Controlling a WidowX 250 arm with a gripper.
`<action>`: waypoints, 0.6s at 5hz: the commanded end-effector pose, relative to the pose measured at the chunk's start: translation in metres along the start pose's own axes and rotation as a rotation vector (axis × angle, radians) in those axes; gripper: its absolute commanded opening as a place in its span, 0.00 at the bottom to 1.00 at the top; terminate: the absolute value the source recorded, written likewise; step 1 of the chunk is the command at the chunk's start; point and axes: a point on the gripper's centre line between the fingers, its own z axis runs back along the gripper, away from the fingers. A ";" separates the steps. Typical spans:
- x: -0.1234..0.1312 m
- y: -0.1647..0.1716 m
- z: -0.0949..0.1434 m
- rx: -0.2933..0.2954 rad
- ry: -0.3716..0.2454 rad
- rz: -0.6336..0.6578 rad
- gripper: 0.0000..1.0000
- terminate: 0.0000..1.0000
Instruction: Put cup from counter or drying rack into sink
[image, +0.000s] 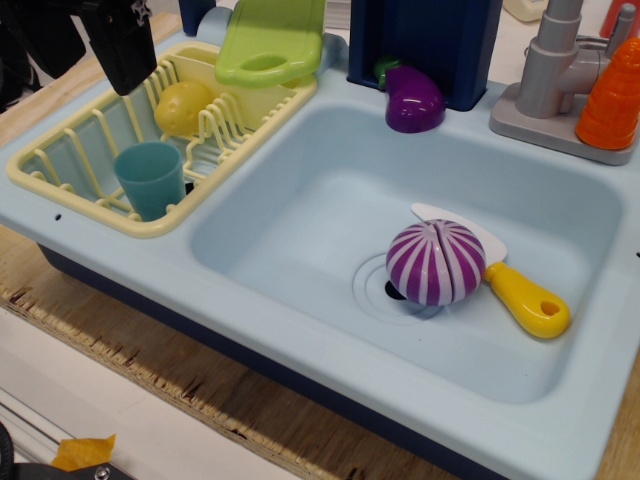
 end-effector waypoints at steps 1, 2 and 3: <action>0.000 0.000 0.000 0.000 0.000 0.000 1.00 0.00; -0.002 0.001 -0.016 -0.010 0.014 0.013 1.00 0.00; -0.005 0.000 -0.034 -0.033 0.015 0.017 1.00 0.00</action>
